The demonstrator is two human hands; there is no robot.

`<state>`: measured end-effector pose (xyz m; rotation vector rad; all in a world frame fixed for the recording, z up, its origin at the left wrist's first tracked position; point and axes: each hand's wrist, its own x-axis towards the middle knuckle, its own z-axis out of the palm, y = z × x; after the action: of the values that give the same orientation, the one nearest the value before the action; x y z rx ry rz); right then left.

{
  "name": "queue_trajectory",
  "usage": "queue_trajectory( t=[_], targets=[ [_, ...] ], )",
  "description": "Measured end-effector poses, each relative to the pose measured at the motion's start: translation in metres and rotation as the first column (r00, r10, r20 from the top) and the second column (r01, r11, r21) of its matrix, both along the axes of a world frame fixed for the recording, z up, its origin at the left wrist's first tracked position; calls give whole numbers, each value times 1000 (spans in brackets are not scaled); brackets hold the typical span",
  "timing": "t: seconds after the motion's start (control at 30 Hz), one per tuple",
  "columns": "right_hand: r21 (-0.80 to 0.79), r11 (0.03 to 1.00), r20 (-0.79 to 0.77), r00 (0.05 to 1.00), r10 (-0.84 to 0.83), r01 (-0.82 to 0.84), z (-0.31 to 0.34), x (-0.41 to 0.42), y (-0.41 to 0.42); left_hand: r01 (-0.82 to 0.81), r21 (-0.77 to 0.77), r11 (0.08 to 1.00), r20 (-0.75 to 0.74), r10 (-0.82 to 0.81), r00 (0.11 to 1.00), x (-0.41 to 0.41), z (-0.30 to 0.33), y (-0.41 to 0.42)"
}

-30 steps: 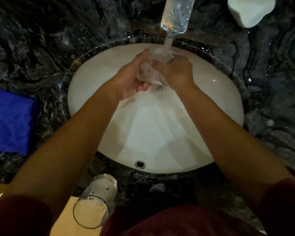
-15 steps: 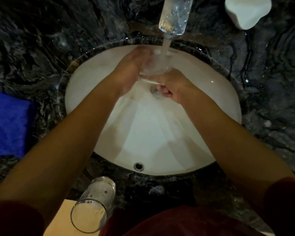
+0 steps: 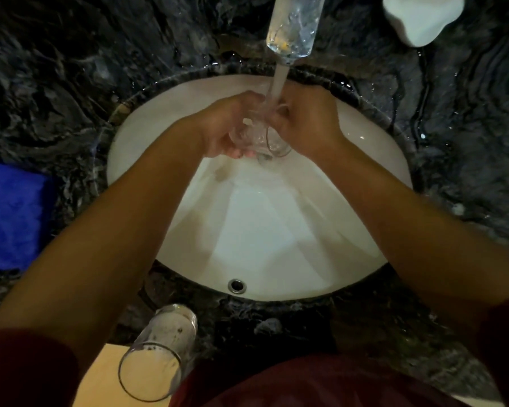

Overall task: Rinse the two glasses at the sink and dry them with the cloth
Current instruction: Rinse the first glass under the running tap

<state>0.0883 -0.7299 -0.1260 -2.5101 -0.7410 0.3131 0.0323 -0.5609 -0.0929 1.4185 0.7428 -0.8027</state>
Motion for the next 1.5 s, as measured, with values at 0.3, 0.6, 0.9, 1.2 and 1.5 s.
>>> queue_trajectory(
  t=[0.3,0.6,0.9,1.2,1.5],
  targets=[
    [-200,500,-977,-131,-170,843,-2,-55,30,-288,301,909,495,109,862,-10,-24,-26],
    [-41,657,-987,71,-143,753,14,-46,24,-423,70,903,458,348,818,-7,-15,-15],
    [130,982,-92,988,-127,138,-2,-11,6,-119,-125,985,29,123,992,-6,-8,11],
    [127,775,-656,639,-402,619,-6,-17,14,-56,-74,996,241,72,968,-3,6,-10],
    [-57,775,-992,-122,26,629,4,-37,7,-86,68,994,519,38,854,-15,-4,-6]
  ],
)
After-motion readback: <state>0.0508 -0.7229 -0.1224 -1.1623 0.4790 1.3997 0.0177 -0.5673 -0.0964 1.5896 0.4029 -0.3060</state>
